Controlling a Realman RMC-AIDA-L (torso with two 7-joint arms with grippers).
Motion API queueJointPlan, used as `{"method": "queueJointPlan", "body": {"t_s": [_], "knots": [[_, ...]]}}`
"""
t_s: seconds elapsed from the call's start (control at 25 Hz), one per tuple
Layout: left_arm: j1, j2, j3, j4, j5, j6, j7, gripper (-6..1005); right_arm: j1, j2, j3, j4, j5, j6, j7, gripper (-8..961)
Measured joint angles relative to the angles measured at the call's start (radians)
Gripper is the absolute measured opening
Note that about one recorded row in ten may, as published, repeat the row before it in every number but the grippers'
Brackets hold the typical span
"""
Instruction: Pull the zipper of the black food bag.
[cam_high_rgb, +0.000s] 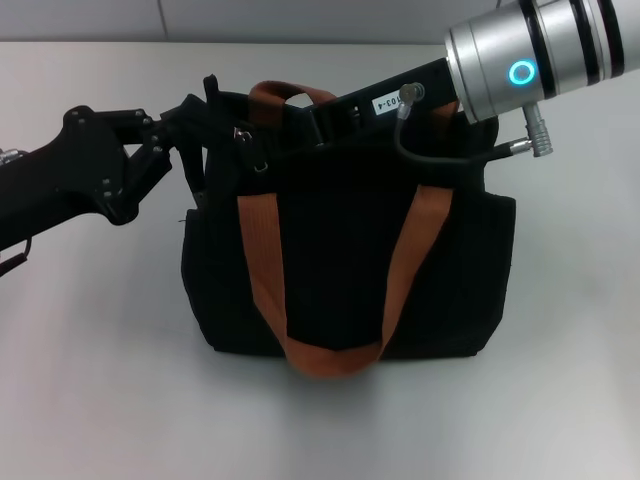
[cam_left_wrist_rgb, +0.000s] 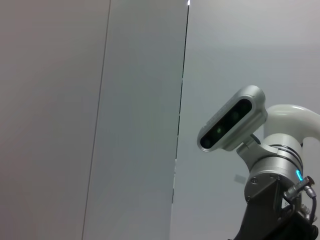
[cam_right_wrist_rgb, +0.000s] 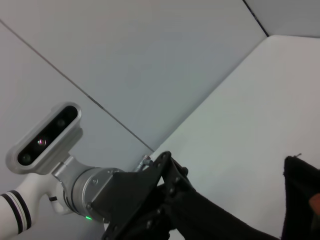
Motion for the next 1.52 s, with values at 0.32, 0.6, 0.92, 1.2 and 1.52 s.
{"method": "queueJointPlan", "body": {"t_s": [0.32, 0.6, 0.92, 1.2, 1.52], "knots": [[0.004, 0.001, -0.009, 0.003, 0.0, -0.003, 0.002, 153, -0.018, -0.001, 0.0, -0.032, -0.035, -0.002, 0.044, 0], [0.007, 0.002, -0.022, 0.004, 0.0, -0.005, 0.007, 156, -0.078, -0.002, 0.0, -0.145, -0.103, -0.012, 0.126, 0], [0.008, 0.002, -0.023, 0.005, 0.0, -0.018, 0.005, 159, -0.164, -0.001, 0.0, -0.298, -0.172, -0.038, 0.207, 0], [0.006, 0.002, -0.023, 0.004, 0.0, -0.032, 0.005, 162, -0.241, 0.001, 0.008, -0.423, -0.23, -0.06, 0.262, -1], [0.006, 0.003, -0.033, 0.005, 0.0, -0.035, 0.007, 165, -0.342, 0.002, 0.063, -0.547, -0.252, -0.093, 0.284, -1]]}}
